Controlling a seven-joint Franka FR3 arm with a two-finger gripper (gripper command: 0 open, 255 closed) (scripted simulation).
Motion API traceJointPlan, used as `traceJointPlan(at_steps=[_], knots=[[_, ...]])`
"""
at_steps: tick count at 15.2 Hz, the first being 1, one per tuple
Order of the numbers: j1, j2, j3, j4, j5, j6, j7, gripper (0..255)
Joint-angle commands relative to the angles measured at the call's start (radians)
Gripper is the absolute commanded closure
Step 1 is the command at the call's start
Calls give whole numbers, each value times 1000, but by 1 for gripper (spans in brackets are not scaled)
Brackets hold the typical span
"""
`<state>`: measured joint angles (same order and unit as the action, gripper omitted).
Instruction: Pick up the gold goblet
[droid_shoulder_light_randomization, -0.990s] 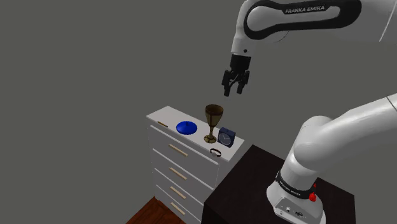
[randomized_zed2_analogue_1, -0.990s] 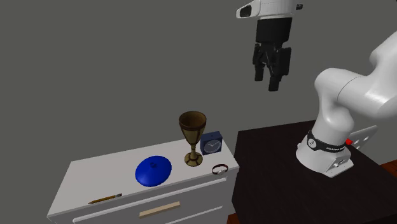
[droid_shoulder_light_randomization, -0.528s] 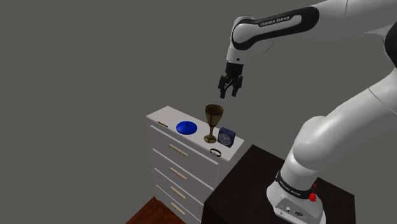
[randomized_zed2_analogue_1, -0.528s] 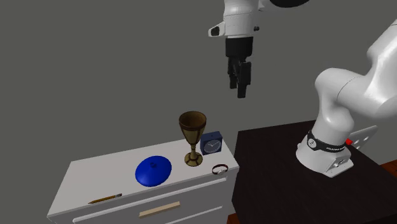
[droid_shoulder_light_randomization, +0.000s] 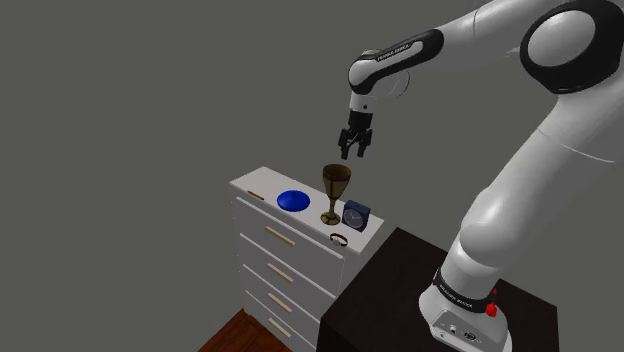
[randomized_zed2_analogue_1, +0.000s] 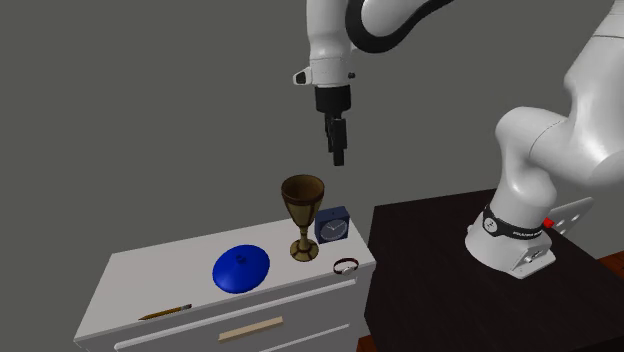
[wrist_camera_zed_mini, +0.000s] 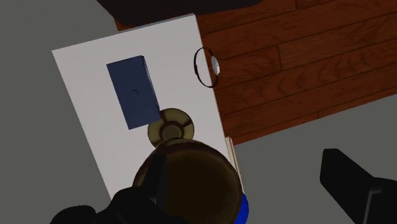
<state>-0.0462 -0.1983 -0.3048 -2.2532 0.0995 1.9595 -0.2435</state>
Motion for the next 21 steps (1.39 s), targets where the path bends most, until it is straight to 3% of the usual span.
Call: traceJointPlan(at_steps=[1,9,19,20,21], knots=[[-4,72,-22,38,23,21,-45,0],[-60,401,-70,265,159,51,-228,0],[-75,465,-53,237,194,134,-263,0],[-78,475,-53,241,198,138,-268,255],[-76,483,-50,225,205,162,-273,255]])
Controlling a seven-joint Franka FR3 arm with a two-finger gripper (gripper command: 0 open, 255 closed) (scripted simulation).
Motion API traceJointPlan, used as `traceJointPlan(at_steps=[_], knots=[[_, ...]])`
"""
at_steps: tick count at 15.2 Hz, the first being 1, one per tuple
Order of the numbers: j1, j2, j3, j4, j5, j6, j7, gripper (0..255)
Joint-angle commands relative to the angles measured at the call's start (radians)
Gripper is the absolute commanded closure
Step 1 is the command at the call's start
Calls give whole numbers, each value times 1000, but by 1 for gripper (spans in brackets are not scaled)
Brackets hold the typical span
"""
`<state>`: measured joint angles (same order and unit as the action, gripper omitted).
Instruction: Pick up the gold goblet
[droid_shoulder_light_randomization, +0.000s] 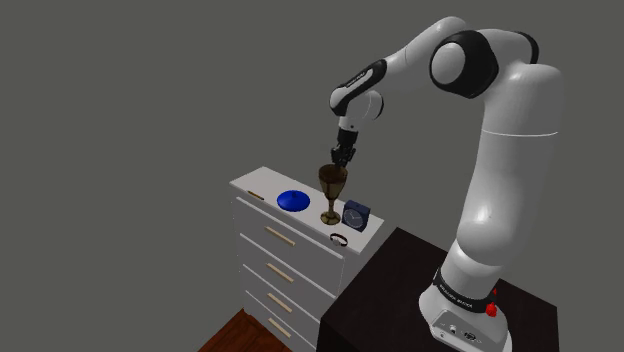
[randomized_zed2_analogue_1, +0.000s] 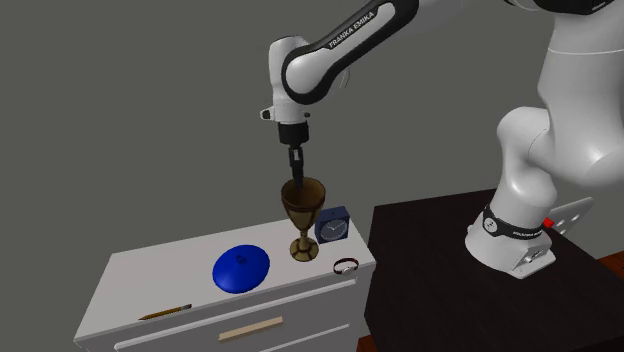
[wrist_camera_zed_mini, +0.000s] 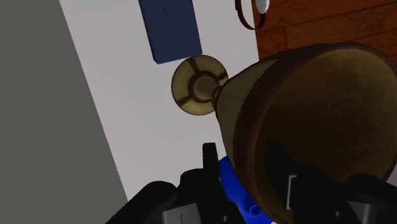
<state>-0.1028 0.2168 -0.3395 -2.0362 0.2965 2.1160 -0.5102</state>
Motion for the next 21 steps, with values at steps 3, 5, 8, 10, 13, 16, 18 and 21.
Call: traceJointPlan(at_steps=[3,5,8,10,13,16,18,21], knots=[[-21,62,-17,14,4,-6,-5,255],[-21,28,-24,-11,-10,-14,-4,255],[-20,50,-17,20,-3,-22,4,255],[-20,34,-18,28,-13,-44,13,255],[-20,12,-20,42,-27,-77,26,255],[-20,-9,-21,58,-39,-110,38,255],[-19,-22,-22,69,-47,-133,46,255],[-19,-40,-24,89,-57,-168,57,255]])
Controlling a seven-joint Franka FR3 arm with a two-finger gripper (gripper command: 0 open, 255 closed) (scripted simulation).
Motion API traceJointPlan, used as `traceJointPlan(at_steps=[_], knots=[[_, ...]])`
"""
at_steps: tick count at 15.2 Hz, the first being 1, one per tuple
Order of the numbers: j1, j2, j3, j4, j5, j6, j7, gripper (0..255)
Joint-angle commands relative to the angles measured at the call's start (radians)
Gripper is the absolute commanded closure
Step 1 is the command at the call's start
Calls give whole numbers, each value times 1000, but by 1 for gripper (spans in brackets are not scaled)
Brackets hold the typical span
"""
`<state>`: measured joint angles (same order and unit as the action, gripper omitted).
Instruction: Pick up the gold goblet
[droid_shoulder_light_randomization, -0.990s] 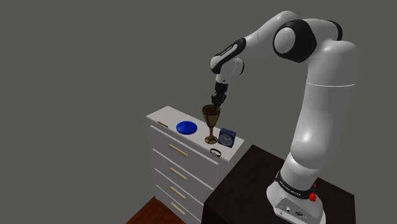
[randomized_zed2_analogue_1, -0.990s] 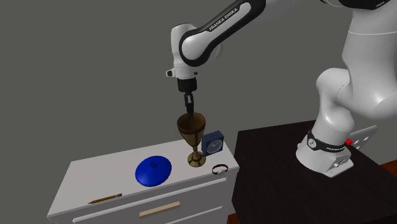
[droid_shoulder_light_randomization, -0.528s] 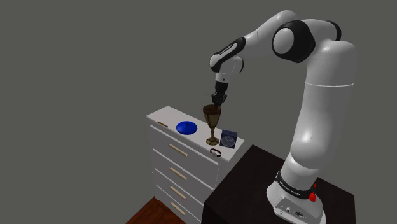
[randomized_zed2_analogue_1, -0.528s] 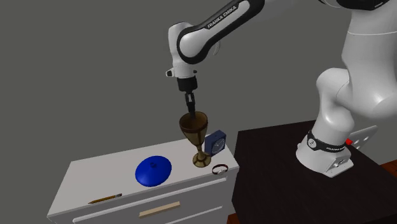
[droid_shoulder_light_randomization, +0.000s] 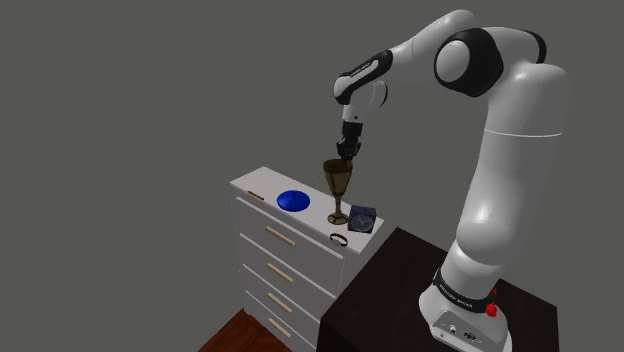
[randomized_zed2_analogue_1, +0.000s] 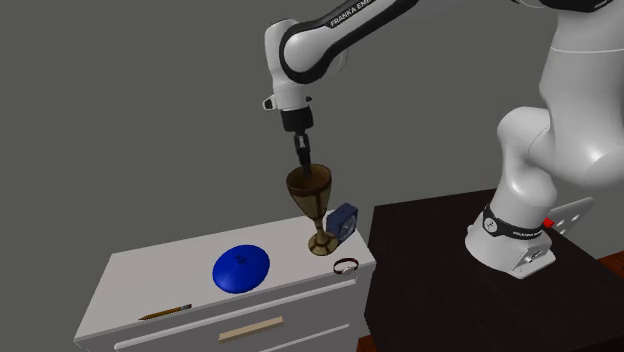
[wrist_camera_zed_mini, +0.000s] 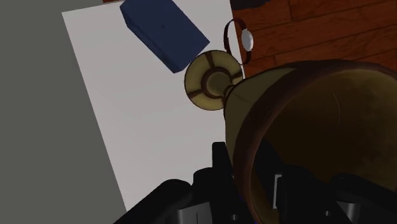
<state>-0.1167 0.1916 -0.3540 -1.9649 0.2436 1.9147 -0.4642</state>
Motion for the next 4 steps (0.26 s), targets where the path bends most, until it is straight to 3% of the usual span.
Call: traceJointPlan(at_steps=[1,4], knots=[[-4,-20,-10,24,-8,22,15,255],[-4,-26,-11,33,-11,8,18,255]])
